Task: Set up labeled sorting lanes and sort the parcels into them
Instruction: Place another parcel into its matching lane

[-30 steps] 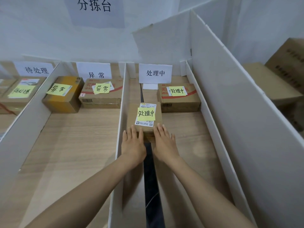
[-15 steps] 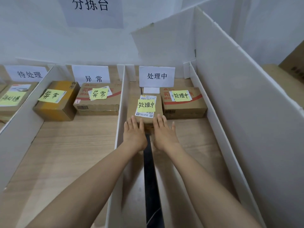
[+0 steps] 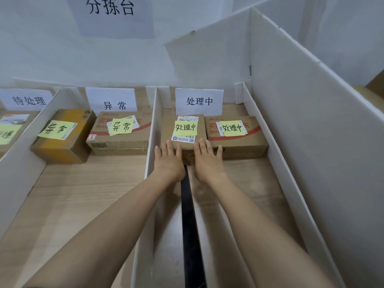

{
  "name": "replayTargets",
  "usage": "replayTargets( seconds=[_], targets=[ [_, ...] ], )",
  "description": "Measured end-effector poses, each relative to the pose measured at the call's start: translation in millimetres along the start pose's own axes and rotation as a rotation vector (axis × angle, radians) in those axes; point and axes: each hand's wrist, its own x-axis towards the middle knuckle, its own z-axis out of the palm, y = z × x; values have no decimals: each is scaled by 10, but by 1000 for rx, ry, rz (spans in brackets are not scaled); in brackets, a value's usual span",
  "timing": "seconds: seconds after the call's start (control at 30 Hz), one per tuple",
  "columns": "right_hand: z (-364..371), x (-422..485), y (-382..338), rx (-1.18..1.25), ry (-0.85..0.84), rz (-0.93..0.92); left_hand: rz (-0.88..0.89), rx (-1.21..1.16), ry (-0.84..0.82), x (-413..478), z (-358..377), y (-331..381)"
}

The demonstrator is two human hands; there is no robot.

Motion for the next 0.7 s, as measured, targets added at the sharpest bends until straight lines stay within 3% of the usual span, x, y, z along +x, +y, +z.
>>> replayTargets(
  seconds=[0.17, 0.27, 0.47, 0.7],
  targets=[
    [-81, 99, -20, -14, -24, 16, 33, -97, 33, 84, -36, -90],
    [-162, 90, -30, 110, -24, 32, 82, -264, 70, 66, -97, -205],
    [-354, -49, -96, 505, 336, 87, 105, -563, 230, -153, -341, -385],
    [-887, -449, -175, 812, 425, 146, 63, -751, 348, -590, -748, -580]
  ],
)
